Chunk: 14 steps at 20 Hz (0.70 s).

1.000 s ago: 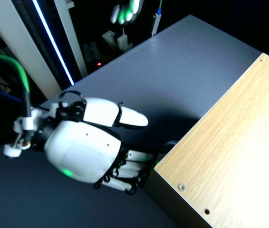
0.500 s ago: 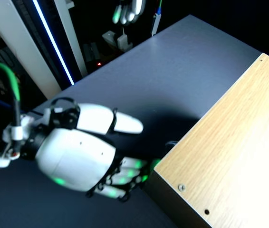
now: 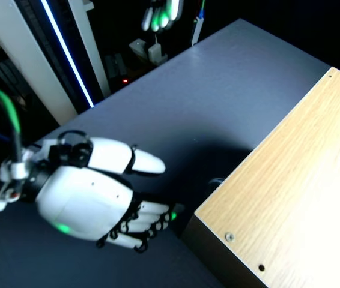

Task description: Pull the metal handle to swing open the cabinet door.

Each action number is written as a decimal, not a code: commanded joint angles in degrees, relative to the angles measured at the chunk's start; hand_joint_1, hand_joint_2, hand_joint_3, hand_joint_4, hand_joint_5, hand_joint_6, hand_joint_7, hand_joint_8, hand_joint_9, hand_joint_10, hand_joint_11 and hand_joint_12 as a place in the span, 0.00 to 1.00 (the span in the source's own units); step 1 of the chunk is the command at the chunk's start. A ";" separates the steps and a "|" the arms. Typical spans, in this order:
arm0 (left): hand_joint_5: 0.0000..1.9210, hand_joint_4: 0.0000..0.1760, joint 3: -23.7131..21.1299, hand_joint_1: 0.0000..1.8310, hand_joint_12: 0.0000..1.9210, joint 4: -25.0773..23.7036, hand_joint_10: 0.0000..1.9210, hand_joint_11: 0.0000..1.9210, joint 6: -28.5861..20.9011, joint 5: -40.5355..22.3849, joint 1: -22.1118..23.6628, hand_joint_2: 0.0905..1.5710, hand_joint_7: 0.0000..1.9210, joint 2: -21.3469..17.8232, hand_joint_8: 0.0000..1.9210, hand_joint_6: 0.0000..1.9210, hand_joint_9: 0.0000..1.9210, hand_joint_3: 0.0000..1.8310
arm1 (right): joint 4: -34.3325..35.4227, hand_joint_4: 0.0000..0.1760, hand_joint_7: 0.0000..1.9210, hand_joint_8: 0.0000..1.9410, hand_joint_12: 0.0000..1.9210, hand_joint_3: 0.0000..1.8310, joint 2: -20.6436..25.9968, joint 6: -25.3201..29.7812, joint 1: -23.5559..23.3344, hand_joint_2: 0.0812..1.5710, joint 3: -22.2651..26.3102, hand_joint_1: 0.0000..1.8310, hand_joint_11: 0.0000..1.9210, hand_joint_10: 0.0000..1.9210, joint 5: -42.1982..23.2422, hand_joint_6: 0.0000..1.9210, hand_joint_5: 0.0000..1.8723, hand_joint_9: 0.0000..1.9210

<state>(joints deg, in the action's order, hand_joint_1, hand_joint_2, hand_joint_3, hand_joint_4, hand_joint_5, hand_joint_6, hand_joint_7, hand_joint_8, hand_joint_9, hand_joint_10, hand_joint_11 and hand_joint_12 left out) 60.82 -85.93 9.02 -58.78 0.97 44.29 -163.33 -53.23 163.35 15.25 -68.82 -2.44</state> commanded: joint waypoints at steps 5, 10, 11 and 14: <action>0.22 0.00 0.00 0.00 0.39 5.75 0.00 0.04 0.47 -1.43 0.59 1.00 0.24 -0.27 0.00 0.00 0.23 0.02 | -2.99 0.00 0.22 0.00 0.48 0.02 -0.27 0.39 -1.96 1.00 0.94 0.00 0.00 0.00 4.67 0.00 0.21 0.19; 0.22 0.00 0.00 0.00 0.39 5.75 0.00 0.04 0.47 -1.43 0.59 1.00 0.24 -0.27 0.00 0.00 0.22 0.02 | -3.37 0.00 0.22 0.00 0.50 0.02 -1.27 0.38 -2.25 1.00 0.45 0.00 0.00 0.00 4.69 0.00 0.22 0.19; 0.22 0.00 0.00 0.00 0.38 5.75 0.00 0.04 0.47 -1.43 0.59 1.00 0.24 -0.27 0.00 0.00 0.22 0.02 | -3.37 0.00 0.22 0.00 0.50 0.02 -1.50 0.36 -2.26 1.00 0.42 0.00 0.00 0.00 4.77 0.00 0.22 0.19; 0.22 0.00 0.00 0.00 0.38 5.75 0.00 0.03 0.47 -1.43 0.59 1.00 0.23 -0.27 0.00 0.00 0.22 0.02 | -3.34 0.00 0.22 0.00 0.51 0.01 -2.32 0.36 -2.26 1.00 -0.28 0.00 0.00 0.00 5.41 0.00 0.22 0.19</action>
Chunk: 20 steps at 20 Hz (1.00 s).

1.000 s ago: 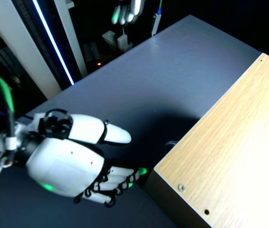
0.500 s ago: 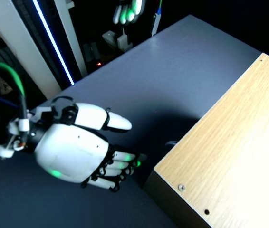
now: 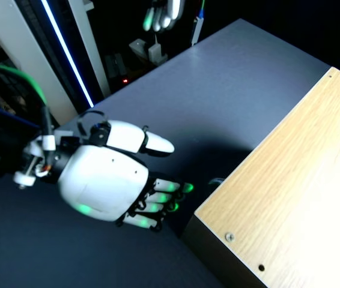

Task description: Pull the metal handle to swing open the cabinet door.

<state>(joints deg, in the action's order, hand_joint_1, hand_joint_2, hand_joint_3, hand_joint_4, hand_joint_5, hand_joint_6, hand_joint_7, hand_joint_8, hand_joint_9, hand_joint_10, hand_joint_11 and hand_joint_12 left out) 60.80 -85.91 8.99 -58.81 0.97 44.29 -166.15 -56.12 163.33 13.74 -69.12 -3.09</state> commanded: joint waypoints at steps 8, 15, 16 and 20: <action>0.22 0.00 0.02 0.00 0.39 5.72 0.00 0.04 0.49 -1.41 0.59 1.00 0.24 -0.27 0.00 0.00 0.23 0.02 | -0.48 0.00 0.22 0.00 0.51 0.02 -3.21 0.39 -0.80 1.00 -3.32 0.00 0.00 0.00 7.36 0.00 0.21 0.20; 0.22 0.00 0.02 0.00 0.39 5.72 0.00 0.04 0.49 -1.41 0.59 1.00 0.24 -0.27 0.00 0.00 0.23 0.02 | 2.42 0.00 0.22 0.00 0.51 0.01 -4.31 0.39 -0.81 1.00 -6.65 0.00 0.00 0.00 7.77 0.00 0.22 0.20; 0.22 0.00 0.02 0.00 0.39 5.72 0.00 0.04 0.49 -1.41 0.59 1.00 0.24 -0.27 0.00 0.00 0.23 0.02 | 2.57 0.00 0.22 0.00 0.51 0.01 -4.33 0.39 -0.81 1.00 -7.03 0.00 0.00 0.00 7.77 0.00 0.22 0.20; 0.22 0.00 0.02 0.00 0.39 5.72 0.00 0.05 0.49 -1.41 0.59 1.00 0.24 -0.27 0.00 0.00 0.23 0.02 | 3.02 0.00 0.22 0.00 0.51 0.02 -4.33 0.39 -0.81 1.00 -8.26 0.00 0.00 0.00 7.76 0.00 0.22 0.20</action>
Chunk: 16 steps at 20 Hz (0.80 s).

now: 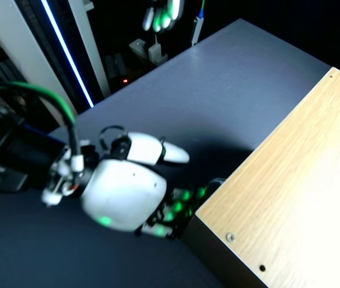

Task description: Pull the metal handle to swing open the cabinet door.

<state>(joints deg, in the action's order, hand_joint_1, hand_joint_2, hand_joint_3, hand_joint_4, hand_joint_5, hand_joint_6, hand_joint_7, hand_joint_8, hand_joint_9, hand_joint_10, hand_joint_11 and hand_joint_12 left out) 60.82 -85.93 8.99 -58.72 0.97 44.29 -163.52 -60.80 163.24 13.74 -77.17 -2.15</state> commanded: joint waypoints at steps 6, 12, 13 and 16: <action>0.23 0.00 0.00 0.00 0.40 5.74 0.00 0.05 0.49 -1.50 0.59 1.00 0.24 -0.27 0.00 0.00 0.23 0.02 | 0.89 0.00 0.22 0.00 0.51 0.01 0.40 0.48 -0.81 1.00 0.70 0.00 0.00 0.00 6.92 0.00 0.22 0.20; 0.22 0.00 0.00 0.00 0.39 5.74 0.00 0.04 0.49 -1.50 0.59 1.00 0.24 -0.27 0.00 0.00 0.23 0.02 | 0.89 0.00 0.22 0.00 0.50 0.02 1.39 0.48 -0.70 1.00 5.00 0.00 0.00 0.00 8.62 0.00 0.22 0.20; 0.22 0.00 0.00 0.00 0.39 5.74 0.00 0.04 0.49 -1.50 0.59 1.00 0.24 -0.27 0.00 0.00 0.23 0.02 | 0.89 0.00 0.22 0.00 0.49 0.02 1.40 0.48 -0.56 1.00 5.28 0.00 0.00 0.00 8.67 0.00 0.22 0.20; 0.22 0.00 0.00 0.00 0.39 5.74 0.00 0.04 0.49 -1.50 0.59 1.00 0.24 -0.27 0.00 0.00 0.23 0.02 | 0.88 0.00 0.22 0.00 0.49 0.02 1.65 0.48 0.12 1.00 6.26 0.00 0.00 0.00 9.16 0.00 0.22 0.19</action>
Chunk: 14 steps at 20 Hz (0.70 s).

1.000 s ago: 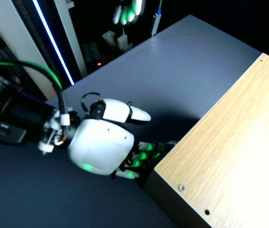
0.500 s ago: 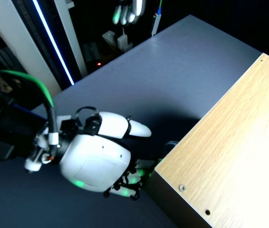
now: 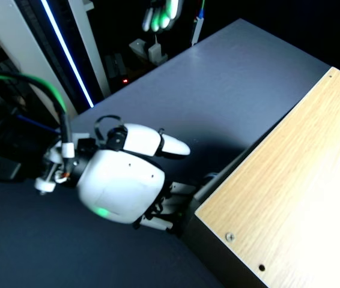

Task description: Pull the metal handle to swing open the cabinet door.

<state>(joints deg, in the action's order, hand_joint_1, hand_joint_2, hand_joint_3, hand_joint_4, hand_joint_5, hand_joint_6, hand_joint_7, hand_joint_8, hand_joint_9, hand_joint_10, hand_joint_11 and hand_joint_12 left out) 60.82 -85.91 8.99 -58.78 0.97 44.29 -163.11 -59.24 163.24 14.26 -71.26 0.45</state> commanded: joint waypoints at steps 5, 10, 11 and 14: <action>0.22 0.00 0.00 0.00 0.40 5.72 0.00 0.04 0.49 -1.43 0.59 1.00 0.25 -0.27 0.00 0.00 0.23 0.02 | 0.47 0.00 0.21 0.00 0.48 0.02 1.04 0.49 0.34 1.00 1.36 0.00 0.00 0.00 6.55 0.00 0.22 0.19; 0.22 0.00 0.00 0.00 0.39 5.72 0.00 0.04 0.49 -1.43 0.59 1.00 0.24 -0.27 0.00 0.00 0.23 0.02 | 0.44 0.00 0.21 0.00 0.48 0.02 2.32 0.49 1.25 1.00 3.80 0.00 0.00 0.00 6.52 0.00 0.21 0.19; 0.22 0.00 0.00 0.00 0.39 5.72 0.00 0.04 0.49 -1.43 0.59 1.00 0.24 -0.27 0.00 0.00 0.23 0.01 | 0.44 0.00 0.21 0.00 0.48 0.02 2.66 0.49 1.45 1.00 4.38 0.00 0.00 0.00 6.52 0.00 0.21 0.19; 0.23 0.00 0.00 0.00 0.39 5.72 0.00 0.05 0.49 -1.43 0.59 1.00 0.25 -0.27 0.00 0.00 0.24 0.02 | 0.44 0.00 0.21 0.00 0.48 0.02 3.80 0.49 2.02 1.00 6.18 0.00 0.00 0.00 6.52 0.00 0.22 0.19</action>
<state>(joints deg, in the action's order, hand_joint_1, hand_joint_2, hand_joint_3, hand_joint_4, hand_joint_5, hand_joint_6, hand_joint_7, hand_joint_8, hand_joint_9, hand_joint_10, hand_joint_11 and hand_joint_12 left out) 60.82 -85.91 8.99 -58.81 0.97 44.29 -162.85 -55.55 163.41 16.69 -65.14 2.00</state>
